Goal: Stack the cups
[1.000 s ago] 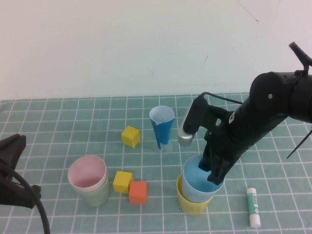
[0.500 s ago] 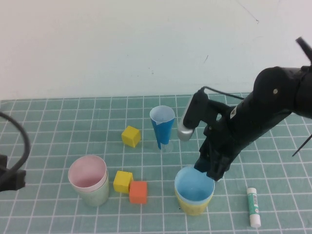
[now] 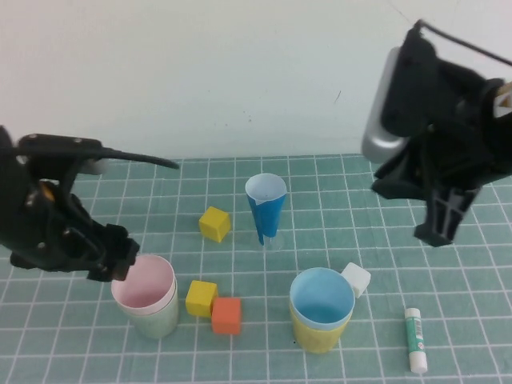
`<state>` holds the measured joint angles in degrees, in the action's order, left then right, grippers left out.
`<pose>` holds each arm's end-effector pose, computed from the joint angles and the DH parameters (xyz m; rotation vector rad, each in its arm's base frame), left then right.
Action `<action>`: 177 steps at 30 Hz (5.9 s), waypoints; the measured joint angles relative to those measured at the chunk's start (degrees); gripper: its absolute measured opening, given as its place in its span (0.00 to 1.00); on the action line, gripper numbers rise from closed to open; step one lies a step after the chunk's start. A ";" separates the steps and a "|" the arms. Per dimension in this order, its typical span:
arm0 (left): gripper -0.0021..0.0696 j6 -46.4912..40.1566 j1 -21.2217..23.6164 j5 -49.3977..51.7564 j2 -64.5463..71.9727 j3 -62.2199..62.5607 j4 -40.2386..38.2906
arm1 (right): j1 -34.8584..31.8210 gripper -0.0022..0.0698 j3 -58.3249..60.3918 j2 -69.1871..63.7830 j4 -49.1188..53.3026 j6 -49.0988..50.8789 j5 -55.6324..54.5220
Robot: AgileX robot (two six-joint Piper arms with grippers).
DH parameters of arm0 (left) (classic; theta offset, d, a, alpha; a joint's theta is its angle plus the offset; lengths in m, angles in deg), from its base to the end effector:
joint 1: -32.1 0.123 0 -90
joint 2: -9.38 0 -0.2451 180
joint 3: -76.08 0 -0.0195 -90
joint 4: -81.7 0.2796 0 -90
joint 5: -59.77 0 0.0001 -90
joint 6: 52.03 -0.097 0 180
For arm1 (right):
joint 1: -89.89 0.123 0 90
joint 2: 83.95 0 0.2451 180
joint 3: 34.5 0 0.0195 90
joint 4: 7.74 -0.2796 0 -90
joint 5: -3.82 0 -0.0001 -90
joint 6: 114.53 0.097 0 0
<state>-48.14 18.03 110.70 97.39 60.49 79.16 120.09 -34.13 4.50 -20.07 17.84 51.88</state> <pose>0.2994 -0.0785 0.2336 0.2128 2.6965 -0.1498 0.2939 0.1889 0.3054 -1.4383 1.9468 0.1215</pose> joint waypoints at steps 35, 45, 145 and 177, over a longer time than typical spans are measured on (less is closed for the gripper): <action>0.06 -14.70 -4.35 -0.26 14.83 17.83 -23.38 | 0.00 0.03 5.01 27.64 22.74 18.18 15.04; 0.06 -15.72 -17.08 -4.05 16.69 18.48 -23.15 | 0.00 0.03 14.14 40.96 32.14 26.55 16.78; 0.03 42.25 1.79 -30.83 -74.42 -36.41 38.73 | 0.00 0.03 50.85 66.69 8.78 21.33 -1.01; 0.03 2.19 7.42 -41.35 -79.77 -61.50 1.97 | 0.00 0.03 50.85 66.69 8.78 21.43 -1.01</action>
<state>-45.96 25.44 69.34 17.62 -1.01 81.13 120.09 16.72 71.19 -11.29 39.27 50.87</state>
